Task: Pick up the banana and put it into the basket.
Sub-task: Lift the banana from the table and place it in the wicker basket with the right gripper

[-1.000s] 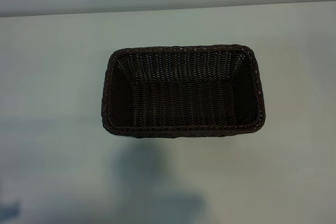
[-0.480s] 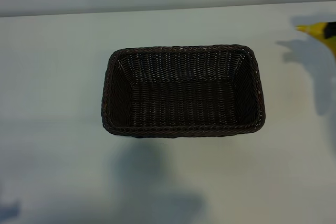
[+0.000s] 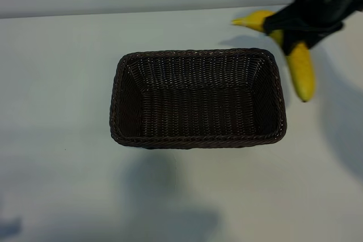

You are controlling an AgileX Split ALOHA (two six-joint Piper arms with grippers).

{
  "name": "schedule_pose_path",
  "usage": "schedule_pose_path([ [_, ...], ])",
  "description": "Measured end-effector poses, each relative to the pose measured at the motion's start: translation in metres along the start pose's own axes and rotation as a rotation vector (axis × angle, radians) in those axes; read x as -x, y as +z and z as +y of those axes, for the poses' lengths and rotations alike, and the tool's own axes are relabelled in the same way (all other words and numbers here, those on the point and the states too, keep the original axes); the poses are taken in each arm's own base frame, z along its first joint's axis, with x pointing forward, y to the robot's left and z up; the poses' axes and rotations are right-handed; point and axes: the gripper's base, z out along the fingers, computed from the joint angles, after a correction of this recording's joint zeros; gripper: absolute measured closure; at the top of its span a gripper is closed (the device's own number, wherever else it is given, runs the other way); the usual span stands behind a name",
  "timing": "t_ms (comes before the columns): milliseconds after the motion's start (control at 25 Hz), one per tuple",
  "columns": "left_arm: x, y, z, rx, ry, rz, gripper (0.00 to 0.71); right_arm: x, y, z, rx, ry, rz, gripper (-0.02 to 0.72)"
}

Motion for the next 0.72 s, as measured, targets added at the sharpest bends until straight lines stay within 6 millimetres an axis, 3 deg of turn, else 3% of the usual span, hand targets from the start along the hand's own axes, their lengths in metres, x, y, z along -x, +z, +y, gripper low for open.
schedule_pose_path([
  [160, 0.000, 0.000, 0.000, 0.000, 0.000, 0.000, 0.213, 0.013, 0.009, 0.034, 0.016, -0.128, -0.008, 0.296],
  [360, 0.000, 0.000, 0.000, 0.000, 0.000, 0.000, 0.213, 0.014, 0.011, 0.075, 0.030, -0.444, -0.024, 0.296],
  [520, 0.000, 0.000, 0.000, 0.000, 0.000, 0.000, 0.213, 0.010, 0.011, 0.096, 0.026, -0.718, -0.031, 0.296],
  [720, 0.000, 0.000, 0.000, 0.000, 0.000, 0.000, 0.213, 0.011, 0.011, 0.111, 0.014, -0.930, -0.083, 0.296],
])
